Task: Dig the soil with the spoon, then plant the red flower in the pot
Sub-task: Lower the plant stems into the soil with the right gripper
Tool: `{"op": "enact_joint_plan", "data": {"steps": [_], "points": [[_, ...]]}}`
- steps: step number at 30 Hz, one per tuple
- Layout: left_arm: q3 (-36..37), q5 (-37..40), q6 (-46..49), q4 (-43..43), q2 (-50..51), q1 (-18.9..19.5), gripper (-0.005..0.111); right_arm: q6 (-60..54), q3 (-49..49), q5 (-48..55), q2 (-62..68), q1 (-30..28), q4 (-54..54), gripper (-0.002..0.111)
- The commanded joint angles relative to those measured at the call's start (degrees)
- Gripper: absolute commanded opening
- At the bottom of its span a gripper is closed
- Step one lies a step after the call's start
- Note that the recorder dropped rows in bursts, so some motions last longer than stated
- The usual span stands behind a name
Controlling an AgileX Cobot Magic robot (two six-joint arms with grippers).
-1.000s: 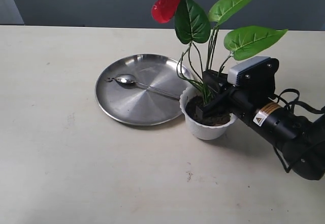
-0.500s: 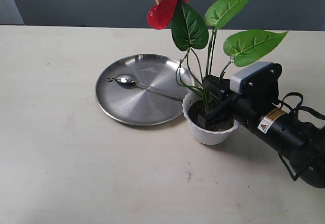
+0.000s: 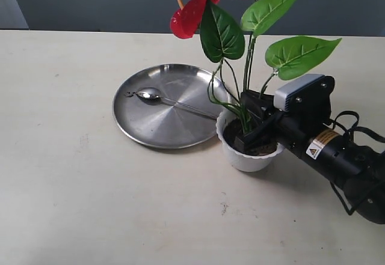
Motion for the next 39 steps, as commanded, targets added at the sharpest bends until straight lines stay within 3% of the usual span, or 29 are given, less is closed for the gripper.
{"op": "enact_joint_plan", "data": {"steps": [1, 39], "points": [[0.23, -0.53, -0.12, -0.10, -0.13, -0.28, 0.000, 0.24, 2.42, 2.72, -0.11, 0.01, -0.88, -0.001], [0.23, -0.53, -0.12, -0.10, -0.13, -0.28, 0.000, -2.30, 3.75, 2.72, 1.94, 0.01, -0.87, -0.001]]}}
